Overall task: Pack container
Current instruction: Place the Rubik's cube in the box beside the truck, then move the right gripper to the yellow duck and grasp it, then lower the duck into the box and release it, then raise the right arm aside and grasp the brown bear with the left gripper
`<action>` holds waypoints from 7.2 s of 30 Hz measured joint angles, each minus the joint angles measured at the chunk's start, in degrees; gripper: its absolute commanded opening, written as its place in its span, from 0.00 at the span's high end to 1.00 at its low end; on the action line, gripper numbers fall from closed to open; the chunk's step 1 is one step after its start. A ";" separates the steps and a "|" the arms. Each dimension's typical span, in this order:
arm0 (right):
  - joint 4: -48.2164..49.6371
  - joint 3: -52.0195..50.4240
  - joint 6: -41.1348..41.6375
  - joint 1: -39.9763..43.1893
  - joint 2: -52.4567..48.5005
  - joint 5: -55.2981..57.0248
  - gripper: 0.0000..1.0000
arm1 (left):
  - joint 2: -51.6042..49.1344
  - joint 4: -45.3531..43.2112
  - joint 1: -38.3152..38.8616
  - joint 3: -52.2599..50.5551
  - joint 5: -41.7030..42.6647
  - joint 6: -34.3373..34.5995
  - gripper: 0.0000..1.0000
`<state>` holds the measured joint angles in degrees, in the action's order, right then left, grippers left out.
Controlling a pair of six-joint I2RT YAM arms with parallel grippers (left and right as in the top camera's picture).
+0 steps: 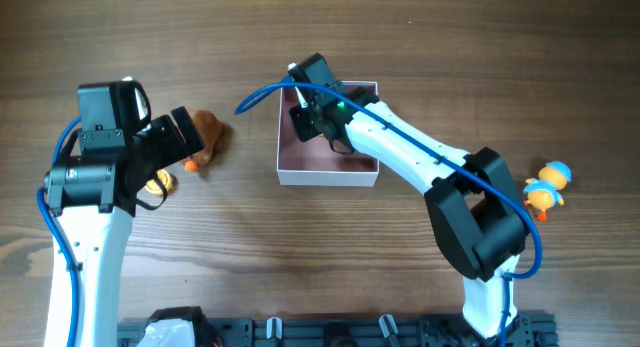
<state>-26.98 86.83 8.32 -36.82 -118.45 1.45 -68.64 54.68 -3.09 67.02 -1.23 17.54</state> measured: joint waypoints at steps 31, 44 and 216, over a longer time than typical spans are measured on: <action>-5.49 -0.02 1.38 -0.57 0.48 -0.87 0.51 | 0.00 0.02 0.00 0.00 0.02 0.00 0.00; -41.62 -1.05 18.84 53.53 38.27 1.22 0.00 | -0.02 0.02 0.00 0.00 0.02 0.00 0.00; -55.74 18.32 7.80 35.95 32.39 1.11 0.00 | -46.25 -1.09 2.58 14.69 -0.39 -14.19 0.00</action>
<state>-82.72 105.14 16.12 -0.86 -86.06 2.57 -114.89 53.58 -0.51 81.71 -1.63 3.36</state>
